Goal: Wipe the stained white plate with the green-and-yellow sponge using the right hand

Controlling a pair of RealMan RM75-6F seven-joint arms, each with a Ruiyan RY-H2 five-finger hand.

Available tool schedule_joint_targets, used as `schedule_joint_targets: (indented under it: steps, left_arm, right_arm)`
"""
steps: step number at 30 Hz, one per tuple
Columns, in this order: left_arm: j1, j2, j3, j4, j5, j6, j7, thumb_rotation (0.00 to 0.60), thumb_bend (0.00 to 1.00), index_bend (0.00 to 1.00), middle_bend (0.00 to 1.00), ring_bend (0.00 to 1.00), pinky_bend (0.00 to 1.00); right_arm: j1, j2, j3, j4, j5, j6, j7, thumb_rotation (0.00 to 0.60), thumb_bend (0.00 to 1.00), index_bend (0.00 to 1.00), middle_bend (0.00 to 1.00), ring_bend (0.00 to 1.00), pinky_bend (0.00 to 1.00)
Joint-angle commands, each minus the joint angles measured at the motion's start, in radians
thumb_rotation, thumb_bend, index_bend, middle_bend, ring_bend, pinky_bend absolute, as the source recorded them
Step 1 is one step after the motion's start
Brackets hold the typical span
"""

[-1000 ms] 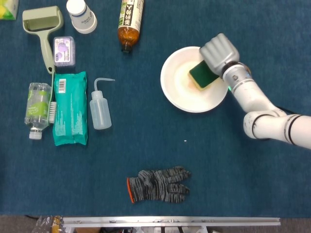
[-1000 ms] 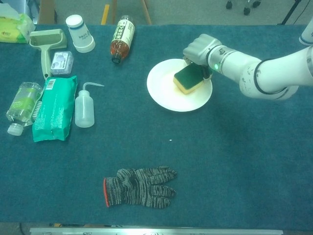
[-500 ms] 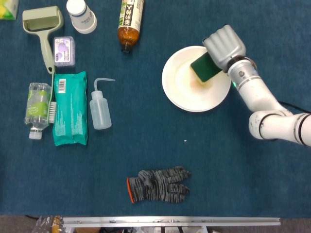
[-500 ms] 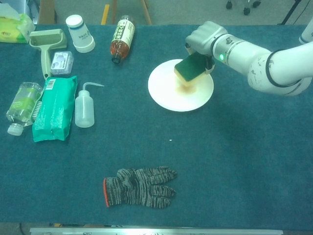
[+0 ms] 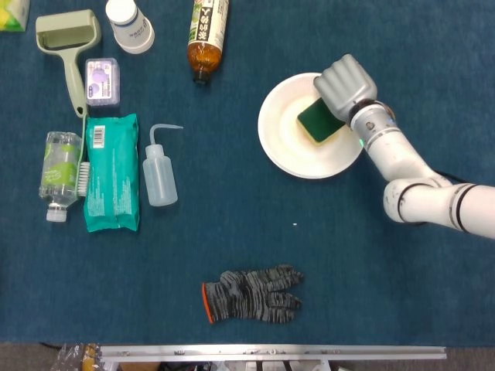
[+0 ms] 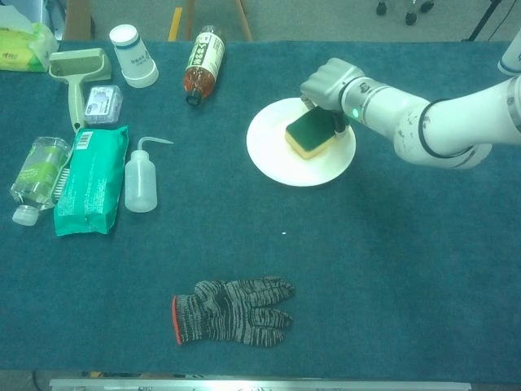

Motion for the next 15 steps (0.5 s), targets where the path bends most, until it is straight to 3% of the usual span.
schedule_joint_targets:
  steps: [1, 15]
  left_arm:
    - [0.001, -0.002, 0.0, 0.002, 0.0, -0.001, -0.002, 0.6, 0.29, 0.36, 0.32, 0.16, 0.41]
    - [-0.003, -0.004, 0.002, -0.003, 0.012, 0.001, 0.001, 0.6, 0.29, 0.36, 0.32, 0.16, 0.41]
  right_arm:
    - [-0.004, 0.004, -0.003, -0.001, 0.003, 0.004, -0.002, 0.6, 0.05, 0.39, 0.56, 0.39, 0.36]
    - [-0.015, 0.072, 0.01, -0.096, 0.004, 0.068, -0.006, 0.6, 0.05, 0.39, 0.56, 0.39, 0.36]
